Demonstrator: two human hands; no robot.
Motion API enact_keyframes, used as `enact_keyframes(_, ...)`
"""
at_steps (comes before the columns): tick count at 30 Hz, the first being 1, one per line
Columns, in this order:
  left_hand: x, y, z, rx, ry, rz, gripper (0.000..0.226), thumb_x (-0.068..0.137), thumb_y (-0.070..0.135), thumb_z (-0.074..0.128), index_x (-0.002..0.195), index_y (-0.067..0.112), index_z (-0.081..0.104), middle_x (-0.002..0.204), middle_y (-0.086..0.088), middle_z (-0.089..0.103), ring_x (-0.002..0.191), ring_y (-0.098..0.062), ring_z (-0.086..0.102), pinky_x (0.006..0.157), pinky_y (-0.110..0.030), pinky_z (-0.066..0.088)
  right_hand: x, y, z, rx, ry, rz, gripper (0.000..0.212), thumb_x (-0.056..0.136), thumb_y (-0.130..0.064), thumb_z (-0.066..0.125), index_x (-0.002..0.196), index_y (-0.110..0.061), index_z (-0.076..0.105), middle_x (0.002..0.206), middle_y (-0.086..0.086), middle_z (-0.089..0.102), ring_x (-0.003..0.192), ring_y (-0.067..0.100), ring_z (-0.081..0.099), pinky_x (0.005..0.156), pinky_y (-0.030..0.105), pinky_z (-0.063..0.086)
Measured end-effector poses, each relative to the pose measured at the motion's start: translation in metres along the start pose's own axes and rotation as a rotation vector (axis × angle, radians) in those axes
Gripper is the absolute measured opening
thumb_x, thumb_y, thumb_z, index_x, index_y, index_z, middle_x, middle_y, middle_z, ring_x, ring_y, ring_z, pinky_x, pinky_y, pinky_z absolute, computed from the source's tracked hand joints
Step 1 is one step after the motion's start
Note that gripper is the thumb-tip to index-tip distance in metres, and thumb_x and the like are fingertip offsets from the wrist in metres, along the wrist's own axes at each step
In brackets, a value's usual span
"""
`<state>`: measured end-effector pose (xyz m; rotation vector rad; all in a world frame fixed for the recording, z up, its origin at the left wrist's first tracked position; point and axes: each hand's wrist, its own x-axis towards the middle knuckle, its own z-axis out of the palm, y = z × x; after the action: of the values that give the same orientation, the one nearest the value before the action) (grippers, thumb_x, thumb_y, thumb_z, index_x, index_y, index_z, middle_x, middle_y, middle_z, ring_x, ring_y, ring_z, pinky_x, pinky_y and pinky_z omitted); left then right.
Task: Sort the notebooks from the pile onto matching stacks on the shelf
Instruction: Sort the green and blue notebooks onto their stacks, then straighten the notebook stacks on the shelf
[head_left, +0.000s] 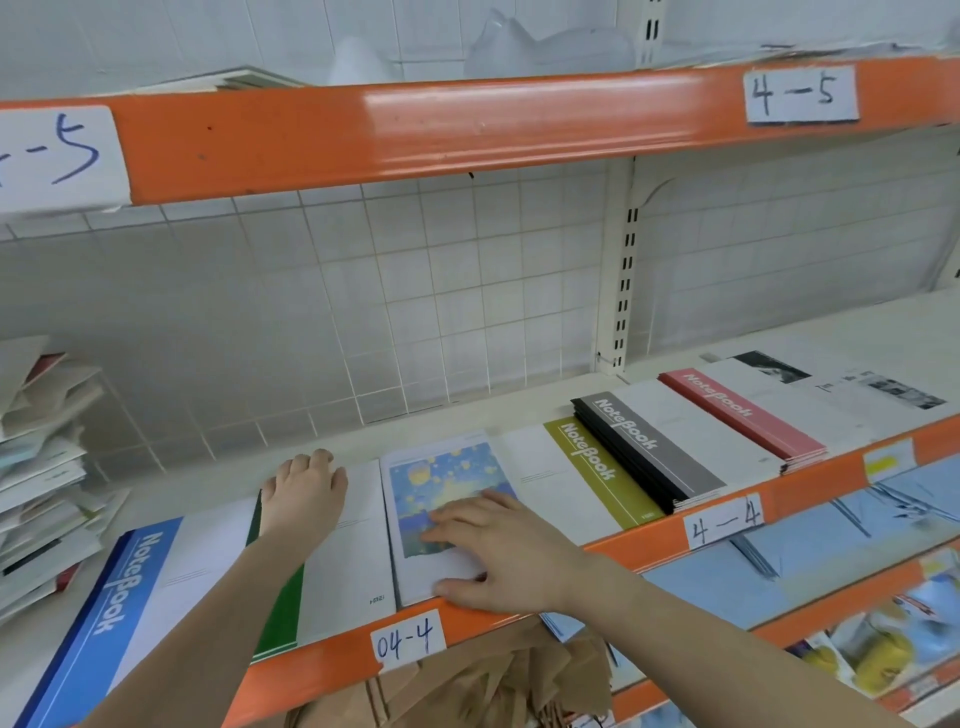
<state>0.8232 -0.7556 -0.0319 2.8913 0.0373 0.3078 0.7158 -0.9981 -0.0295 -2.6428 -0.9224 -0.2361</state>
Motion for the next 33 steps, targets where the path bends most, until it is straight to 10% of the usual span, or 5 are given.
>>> enact_keyframes(19,-0.109,-0.033,-0.033,-0.407,0.052,-0.229,0.039,0.099,0.016,0.045,0.136,0.006,0.041,0.125,-0.014,0.053,0.093,-0.019,0.051,0.065,-0.026,0.043,0.014,0.007,0.003,0.066,0.077,0.411,0.042,0.096,-0.032,0.047,0.131,-0.011,0.047,0.138,0.005,0.042,0.130,0.022,0.031,0.105,0.027,0.027)
enact_keyframes(33,-0.121,-0.030,-0.047,-0.315,0.073,-0.172,0.037,0.100,0.016,0.040,0.136,0.017,0.040,0.128,-0.002,0.052,0.098,-0.011,0.049,0.074,-0.021,0.044,0.038,0.005,-0.020,-0.042,-0.026,0.578,0.032,0.095,-0.032,0.042,0.120,-0.016,0.054,0.124,0.006,0.054,0.113,0.026,0.050,0.090,0.035,0.045)
